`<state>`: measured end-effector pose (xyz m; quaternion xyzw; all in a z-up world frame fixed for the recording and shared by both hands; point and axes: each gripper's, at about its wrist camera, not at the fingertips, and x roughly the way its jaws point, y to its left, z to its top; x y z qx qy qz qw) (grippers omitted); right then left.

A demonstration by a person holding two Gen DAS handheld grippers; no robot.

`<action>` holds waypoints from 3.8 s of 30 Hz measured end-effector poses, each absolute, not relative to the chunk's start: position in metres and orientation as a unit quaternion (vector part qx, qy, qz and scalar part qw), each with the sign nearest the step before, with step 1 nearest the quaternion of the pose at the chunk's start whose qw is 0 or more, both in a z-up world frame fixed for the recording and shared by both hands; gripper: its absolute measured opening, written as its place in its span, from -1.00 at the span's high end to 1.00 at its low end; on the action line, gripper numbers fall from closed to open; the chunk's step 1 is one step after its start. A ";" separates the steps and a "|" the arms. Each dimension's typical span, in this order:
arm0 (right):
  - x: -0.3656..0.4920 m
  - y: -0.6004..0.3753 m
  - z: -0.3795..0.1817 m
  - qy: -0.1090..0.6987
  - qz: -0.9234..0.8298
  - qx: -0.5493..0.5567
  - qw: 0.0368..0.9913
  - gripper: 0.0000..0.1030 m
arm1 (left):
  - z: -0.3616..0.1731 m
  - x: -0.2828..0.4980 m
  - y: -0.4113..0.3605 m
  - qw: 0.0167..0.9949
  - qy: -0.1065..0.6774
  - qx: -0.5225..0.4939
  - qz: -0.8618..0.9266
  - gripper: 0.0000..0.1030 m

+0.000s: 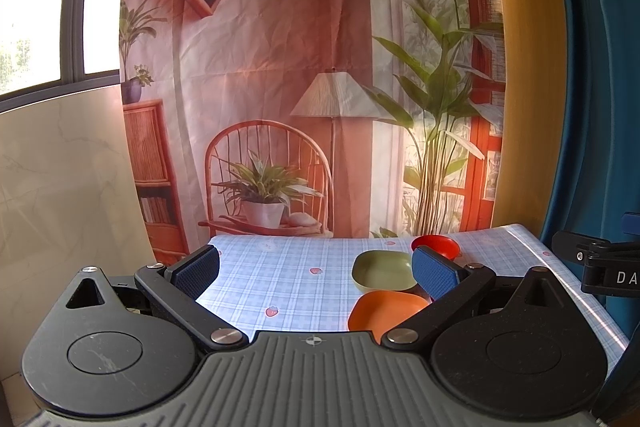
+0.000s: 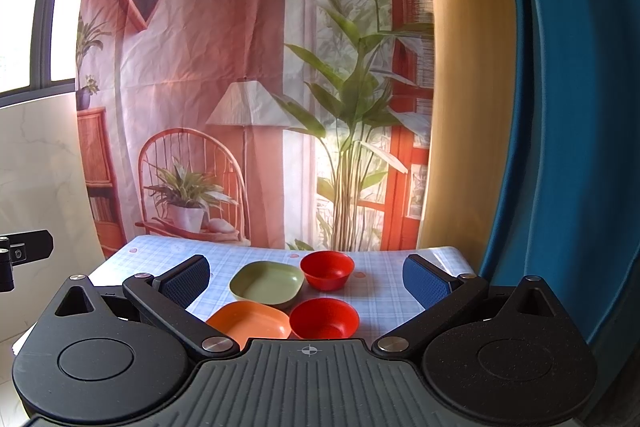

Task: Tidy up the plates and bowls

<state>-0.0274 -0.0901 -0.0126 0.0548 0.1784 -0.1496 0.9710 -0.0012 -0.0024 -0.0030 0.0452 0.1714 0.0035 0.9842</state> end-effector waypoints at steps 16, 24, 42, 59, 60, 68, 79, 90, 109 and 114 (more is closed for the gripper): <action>-0.025 -0.087 -0.017 0.180 -0.147 0.054 0.971 -0.99 | -0.005 0.000 -0.002 0.983 0.177 0.045 -0.003 -1.00; -0.025 -0.087 -0.023 0.170 -0.134 0.064 0.974 -0.99 | -0.008 0.005 -0.002 0.983 0.176 0.051 -0.008 -1.00; 0.032 -0.097 -0.092 0.164 -0.083 0.049 0.982 -0.99 | -0.077 0.077 0.012 0.974 0.217 0.049 0.040 -1.00; 0.083 -0.075 -0.171 0.251 -0.052 0.041 0.966 -0.99 | -0.137 0.124 0.030 0.952 0.290 0.081 0.056 -1.00; 0.085 -0.074 -0.175 0.253 -0.053 0.038 0.965 -0.99 | -0.140 0.126 0.032 0.951 0.293 0.081 0.058 -1.00; 0.103 -0.065 -0.201 0.306 -0.027 0.046 0.951 -0.99 | -0.163 0.142 0.038 0.941 0.328 0.071 0.032 -1.00; 0.118 -0.063 -0.220 0.358 0.005 0.079 0.930 -0.45 | -0.205 0.159 0.052 0.921 0.390 0.023 -0.010 -0.65; 0.130 -0.056 -0.240 0.406 0.034 0.098 0.908 -0.03 | -0.233 0.169 0.062 0.904 0.426 -0.018 -0.032 -0.15; 0.141 -0.068 -0.262 0.434 0.038 0.140 0.889 0.54 | -0.257 0.179 0.055 0.882 0.464 -0.036 -0.070 0.30; 0.140 -0.071 -0.260 0.427 0.030 0.147 0.892 0.60 | -0.257 0.179 0.055 0.881 0.466 -0.037 -0.074 0.30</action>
